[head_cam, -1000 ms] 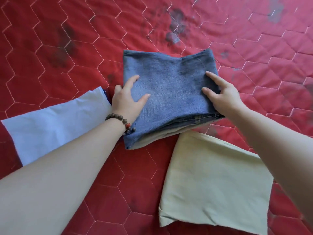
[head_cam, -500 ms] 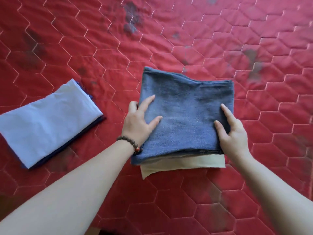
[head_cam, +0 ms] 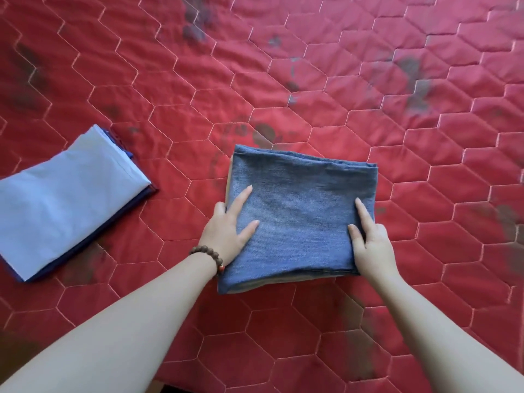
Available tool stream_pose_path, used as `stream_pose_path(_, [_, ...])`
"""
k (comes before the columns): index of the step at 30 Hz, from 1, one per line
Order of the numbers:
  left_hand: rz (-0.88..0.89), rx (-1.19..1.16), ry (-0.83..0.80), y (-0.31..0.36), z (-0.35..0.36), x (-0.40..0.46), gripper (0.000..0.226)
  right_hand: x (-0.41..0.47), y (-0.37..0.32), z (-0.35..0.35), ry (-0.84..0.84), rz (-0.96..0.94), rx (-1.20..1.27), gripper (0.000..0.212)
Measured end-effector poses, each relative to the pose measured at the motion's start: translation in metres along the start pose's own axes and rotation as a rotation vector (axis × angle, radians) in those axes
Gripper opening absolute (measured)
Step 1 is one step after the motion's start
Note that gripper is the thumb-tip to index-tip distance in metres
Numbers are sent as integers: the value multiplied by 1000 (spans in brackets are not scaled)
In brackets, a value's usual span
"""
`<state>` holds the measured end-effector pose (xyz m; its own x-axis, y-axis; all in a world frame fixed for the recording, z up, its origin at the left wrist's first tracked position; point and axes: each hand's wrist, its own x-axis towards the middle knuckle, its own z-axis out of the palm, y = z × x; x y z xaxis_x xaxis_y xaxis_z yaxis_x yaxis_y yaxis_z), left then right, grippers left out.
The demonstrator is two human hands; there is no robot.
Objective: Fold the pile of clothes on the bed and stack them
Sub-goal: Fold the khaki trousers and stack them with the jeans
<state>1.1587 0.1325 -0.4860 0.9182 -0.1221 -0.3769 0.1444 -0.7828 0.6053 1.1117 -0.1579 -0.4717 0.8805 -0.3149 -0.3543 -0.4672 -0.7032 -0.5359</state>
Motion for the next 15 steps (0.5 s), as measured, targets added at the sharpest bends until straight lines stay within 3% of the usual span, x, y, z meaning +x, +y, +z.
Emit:
stream_pose_path(2, [-2, 59, 14, -6, 2, 2, 69, 3, 5, 3, 14, -23, 12, 63])
stream_pose_path(6, [-29, -104, -8, -8, 5, 4, 69, 10, 9, 7, -20, 3, 21, 65])
stream_pose_path(12, [-73, -126, -52, 6, -7, 5, 73, 8, 3, 3, -109, 55, 142, 66])
stream_pose_path(15, [-99, -123, 6, 1, -14, -5, 73, 4, -7, 10, -124, 32, 136, 68])
